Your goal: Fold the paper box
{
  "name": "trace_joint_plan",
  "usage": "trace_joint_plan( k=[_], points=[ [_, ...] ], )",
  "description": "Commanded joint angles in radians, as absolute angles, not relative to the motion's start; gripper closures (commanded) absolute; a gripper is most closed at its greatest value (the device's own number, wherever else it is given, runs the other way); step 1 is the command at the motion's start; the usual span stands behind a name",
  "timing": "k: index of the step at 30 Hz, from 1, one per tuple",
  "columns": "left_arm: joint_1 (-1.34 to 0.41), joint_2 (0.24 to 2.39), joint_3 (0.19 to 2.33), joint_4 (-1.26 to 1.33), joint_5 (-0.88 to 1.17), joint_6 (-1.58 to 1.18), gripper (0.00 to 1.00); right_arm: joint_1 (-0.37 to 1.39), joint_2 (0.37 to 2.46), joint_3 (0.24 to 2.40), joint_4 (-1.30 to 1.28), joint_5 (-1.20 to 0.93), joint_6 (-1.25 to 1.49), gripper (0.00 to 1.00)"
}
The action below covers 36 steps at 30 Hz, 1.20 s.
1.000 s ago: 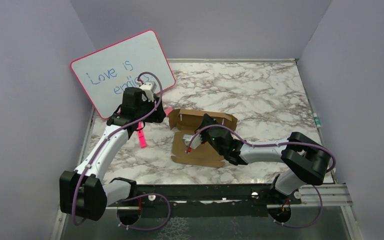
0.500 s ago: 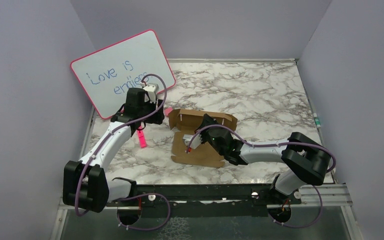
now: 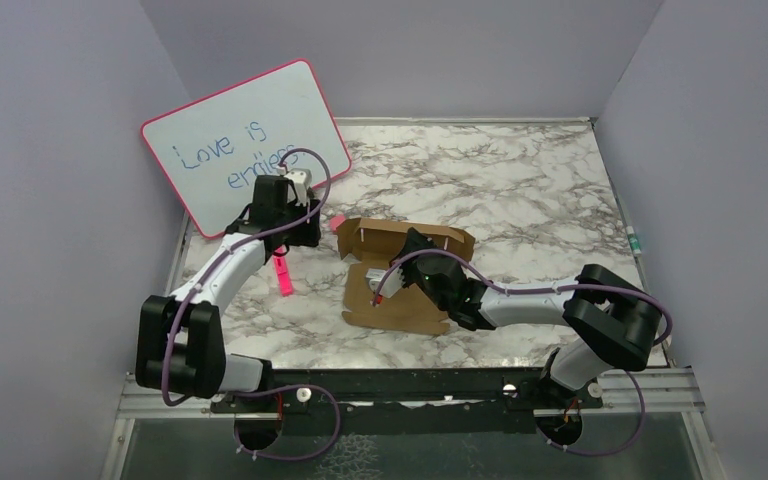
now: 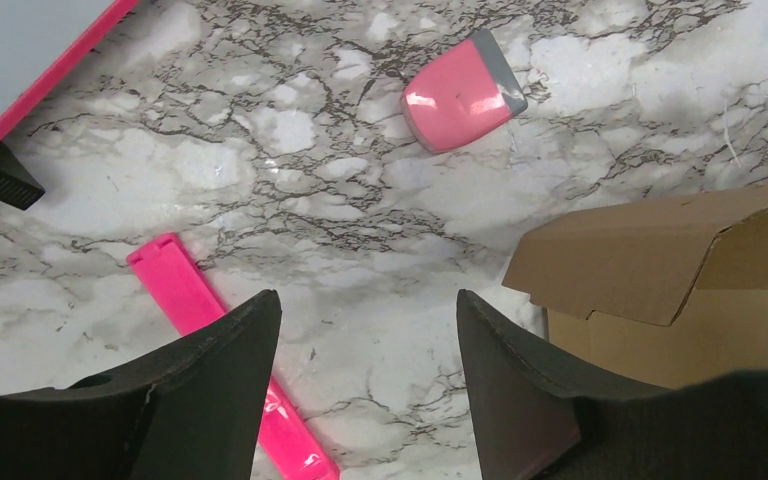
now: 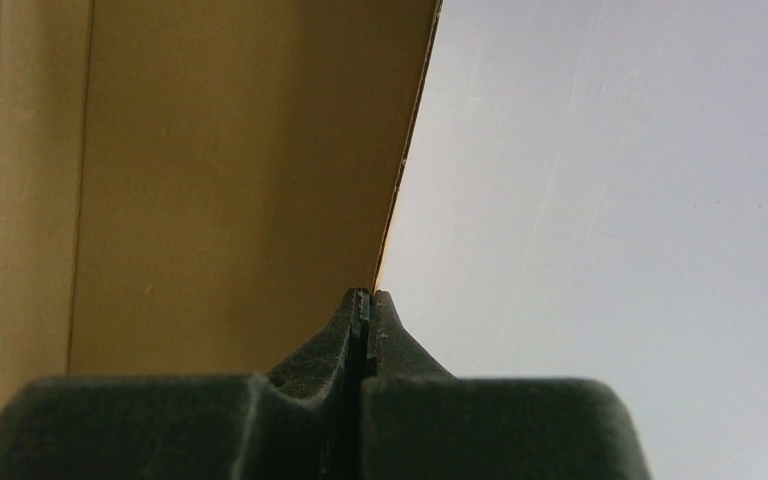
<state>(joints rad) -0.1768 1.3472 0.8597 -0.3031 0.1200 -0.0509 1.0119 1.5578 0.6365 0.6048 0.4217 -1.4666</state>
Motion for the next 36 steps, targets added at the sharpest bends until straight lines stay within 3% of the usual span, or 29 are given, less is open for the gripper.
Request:
trace_joint_plan(
  k=[1,10,36],
  points=[
    [-0.185,1.369,0.866,-0.246,0.189,-0.031,0.34,1.022,1.555,0.643,0.523,0.399,-1.451,0.99],
    [-0.197,1.455,0.893,-0.241,0.260,-0.030,0.35,1.022,1.555,0.644,0.514,0.394,-1.447,0.99],
    [-0.318,1.361,0.818,-0.100,0.494,0.049,0.40,1.022,1.555,0.642,0.531,0.385,-1.451,0.99]
  ],
)
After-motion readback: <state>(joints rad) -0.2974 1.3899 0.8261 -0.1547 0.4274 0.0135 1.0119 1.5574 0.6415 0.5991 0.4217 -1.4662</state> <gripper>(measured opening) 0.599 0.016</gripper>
